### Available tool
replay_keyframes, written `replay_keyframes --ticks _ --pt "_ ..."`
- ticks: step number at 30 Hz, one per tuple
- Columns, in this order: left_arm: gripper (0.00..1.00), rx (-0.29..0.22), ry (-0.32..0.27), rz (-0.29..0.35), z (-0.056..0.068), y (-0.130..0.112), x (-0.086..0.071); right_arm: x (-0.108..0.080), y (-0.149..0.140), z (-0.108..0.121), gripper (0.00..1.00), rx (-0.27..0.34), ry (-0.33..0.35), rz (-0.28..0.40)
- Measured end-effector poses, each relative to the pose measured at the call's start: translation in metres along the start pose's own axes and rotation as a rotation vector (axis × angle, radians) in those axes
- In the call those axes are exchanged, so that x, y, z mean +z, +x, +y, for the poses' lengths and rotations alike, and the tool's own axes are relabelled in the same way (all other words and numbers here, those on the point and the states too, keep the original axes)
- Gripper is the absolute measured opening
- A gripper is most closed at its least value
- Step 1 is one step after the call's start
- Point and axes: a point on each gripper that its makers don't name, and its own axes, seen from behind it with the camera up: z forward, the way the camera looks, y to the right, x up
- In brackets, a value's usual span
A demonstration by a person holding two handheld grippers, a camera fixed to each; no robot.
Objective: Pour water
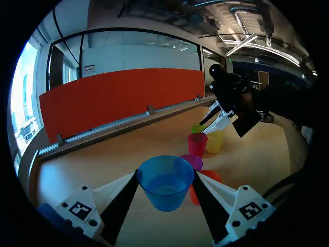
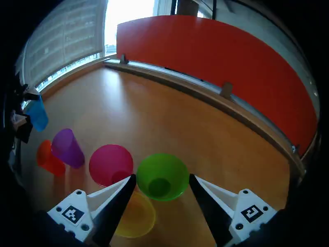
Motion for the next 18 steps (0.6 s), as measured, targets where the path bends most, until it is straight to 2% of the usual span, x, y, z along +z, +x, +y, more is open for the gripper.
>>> replay_keyframes --ticks 8,18 --pt "0.88 0.000 0.001 -0.001 0.0000 -0.0004 0.0002 0.0000 -0.0013 -0.0002 1.00 0.029 0.008 -0.027" --pt "0.88 0.001 0.000 0.001 0.0009 -0.0003 -0.0001 0.0014 -0.0010 -0.0014 1.00 0.028 0.011 -0.065"
